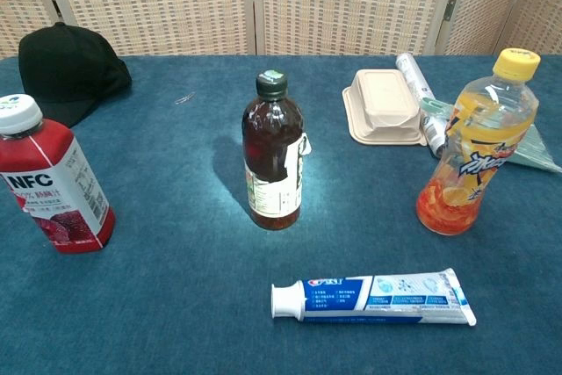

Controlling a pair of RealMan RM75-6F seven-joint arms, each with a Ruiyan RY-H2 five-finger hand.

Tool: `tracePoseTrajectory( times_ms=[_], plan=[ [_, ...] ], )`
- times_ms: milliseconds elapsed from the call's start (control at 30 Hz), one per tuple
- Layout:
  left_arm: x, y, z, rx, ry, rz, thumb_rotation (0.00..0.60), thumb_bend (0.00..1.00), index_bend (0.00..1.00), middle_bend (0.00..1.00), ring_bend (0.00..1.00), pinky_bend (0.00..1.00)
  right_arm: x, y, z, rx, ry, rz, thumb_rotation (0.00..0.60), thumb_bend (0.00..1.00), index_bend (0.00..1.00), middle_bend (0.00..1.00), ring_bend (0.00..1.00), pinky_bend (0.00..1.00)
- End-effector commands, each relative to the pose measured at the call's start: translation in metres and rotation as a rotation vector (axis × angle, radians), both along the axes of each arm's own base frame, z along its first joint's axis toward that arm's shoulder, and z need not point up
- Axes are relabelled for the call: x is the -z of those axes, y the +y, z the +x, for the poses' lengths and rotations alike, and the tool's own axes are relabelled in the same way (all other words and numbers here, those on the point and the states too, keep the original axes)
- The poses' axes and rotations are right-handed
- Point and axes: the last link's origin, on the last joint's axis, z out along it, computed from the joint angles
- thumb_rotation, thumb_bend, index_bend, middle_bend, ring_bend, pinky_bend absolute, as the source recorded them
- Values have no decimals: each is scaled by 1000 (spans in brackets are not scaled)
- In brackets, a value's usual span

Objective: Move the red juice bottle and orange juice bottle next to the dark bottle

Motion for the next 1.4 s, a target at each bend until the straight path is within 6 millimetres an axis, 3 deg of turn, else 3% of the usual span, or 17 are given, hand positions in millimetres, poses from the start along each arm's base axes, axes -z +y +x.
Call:
tracePoseTrajectory(
  times_ms=[33, 600, 967, 1400],
  plan=[
    [10, 9, 7, 17, -61, -44, 600, 23, 0, 0, 3, 199, 0, 1, 1, -5, -2, 1, 600, 529, 326, 250, 276, 428],
    [52, 36, 19, -13, -134, -100, 600, 24, 0, 0, 3, 197, -11, 1, 1, -5, -29, -16, 600, 529, 326, 251, 276, 427],
    [67, 47, 23, -47, -185, -90, 600, 23, 2, 0, 39, 197, -13, 2, 1, -6, -34, -13, 600, 528, 326, 252, 276, 428],
    [82, 55, 30, -85, -261, -108, 600, 23, 177, 162, 140, 198, -14, 2, 1, -7, -37, -11, 600, 528, 326, 259, 276, 427]
  ],
)
